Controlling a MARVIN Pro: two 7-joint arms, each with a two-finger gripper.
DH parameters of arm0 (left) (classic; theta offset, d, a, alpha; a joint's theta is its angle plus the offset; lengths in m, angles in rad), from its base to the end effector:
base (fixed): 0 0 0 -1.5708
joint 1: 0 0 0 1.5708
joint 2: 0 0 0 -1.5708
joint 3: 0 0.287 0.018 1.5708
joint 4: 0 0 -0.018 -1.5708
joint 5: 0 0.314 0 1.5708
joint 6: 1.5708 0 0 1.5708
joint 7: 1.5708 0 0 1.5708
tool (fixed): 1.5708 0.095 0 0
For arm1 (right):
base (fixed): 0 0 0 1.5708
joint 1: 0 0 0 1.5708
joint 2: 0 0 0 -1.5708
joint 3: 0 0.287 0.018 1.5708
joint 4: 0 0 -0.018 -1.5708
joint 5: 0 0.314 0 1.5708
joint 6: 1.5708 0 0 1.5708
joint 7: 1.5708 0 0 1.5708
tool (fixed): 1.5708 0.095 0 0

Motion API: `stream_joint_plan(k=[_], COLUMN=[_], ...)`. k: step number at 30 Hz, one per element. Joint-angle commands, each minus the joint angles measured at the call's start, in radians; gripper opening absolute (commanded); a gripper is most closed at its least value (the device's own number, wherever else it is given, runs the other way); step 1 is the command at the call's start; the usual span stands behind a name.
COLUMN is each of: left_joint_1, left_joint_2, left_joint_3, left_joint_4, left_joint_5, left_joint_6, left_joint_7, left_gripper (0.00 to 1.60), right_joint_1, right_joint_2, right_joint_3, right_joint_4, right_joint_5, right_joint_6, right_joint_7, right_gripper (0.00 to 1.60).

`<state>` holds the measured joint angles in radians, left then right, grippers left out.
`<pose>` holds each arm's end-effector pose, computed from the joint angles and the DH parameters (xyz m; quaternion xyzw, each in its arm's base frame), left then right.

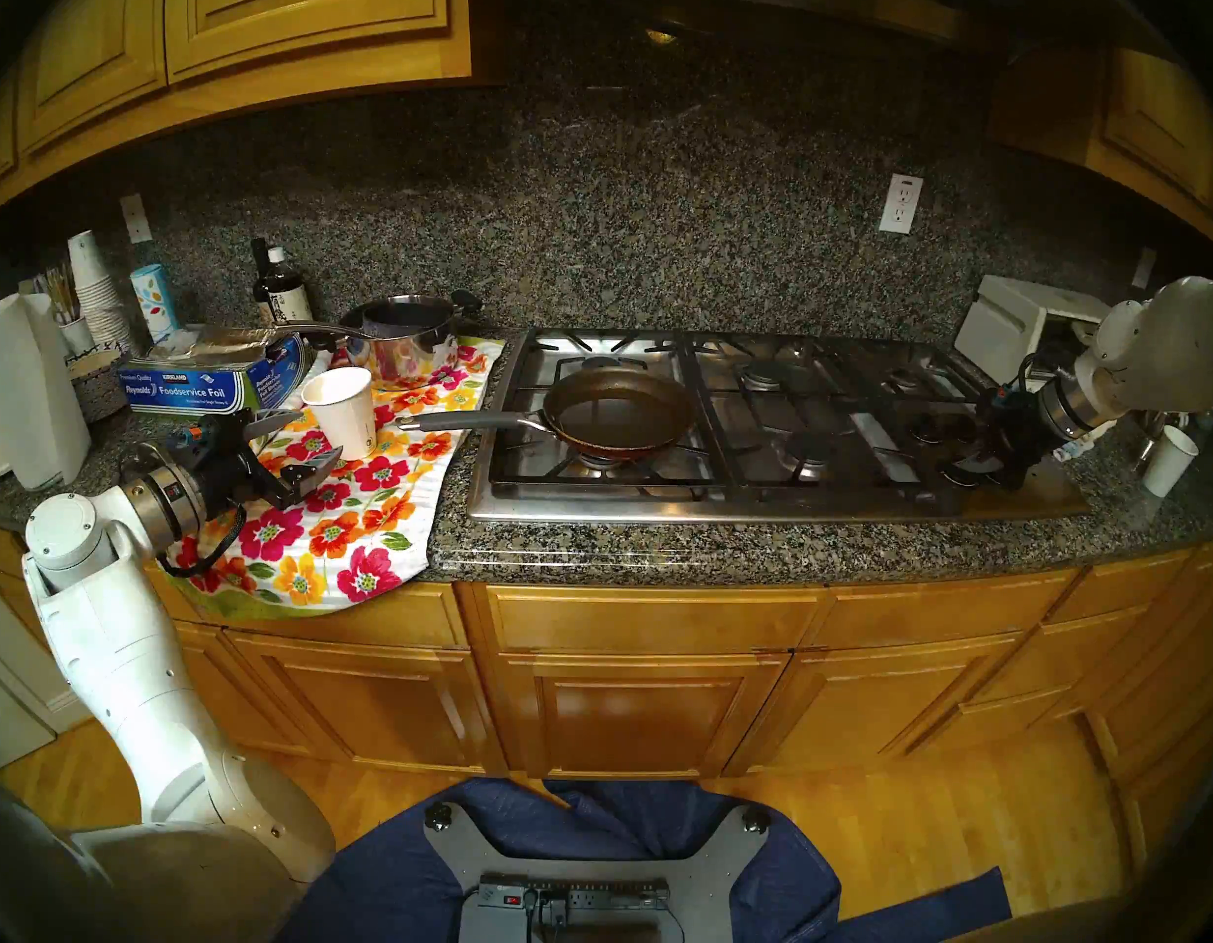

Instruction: Pick up the water cup, pour water into the pot, turn on the stove

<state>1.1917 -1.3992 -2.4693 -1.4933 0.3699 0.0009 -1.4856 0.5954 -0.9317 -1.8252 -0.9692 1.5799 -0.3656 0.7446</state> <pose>0.3776 0.2663 -0.1975 0.6962 -0.2899 0.6539 0.0607 0.4732 -0.3287 -0.1043 0.8096 0.5355 0.2276 0.0778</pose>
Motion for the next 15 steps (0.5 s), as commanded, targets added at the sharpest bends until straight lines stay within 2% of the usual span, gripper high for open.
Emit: stream_joint_plan(k=[1,15], left_joint_1=[-0.027,-0.027], left_joint_2=[0.009,0.009], left_joint_3=[-0.002,-0.002], left_joint_4=[-0.021,-0.021], left_joint_5=[-0.018,-0.019], left_joint_6=[0.001,0.001], left_joint_7=[0.002,0.002], left_gripper=[1.6,1.6], right_joint_1=[-0.084,-0.092], right_joint_2=[-0.021,-0.053], right_joint_3=[-0.074,-0.144], right_joint_4=[-0.024,-0.005], right_joint_5=[-0.106,-0.169], right_joint_6=[-0.04,-0.142], right_joint_7=[-0.009,-0.104], right_gripper=[0.0,0.0])
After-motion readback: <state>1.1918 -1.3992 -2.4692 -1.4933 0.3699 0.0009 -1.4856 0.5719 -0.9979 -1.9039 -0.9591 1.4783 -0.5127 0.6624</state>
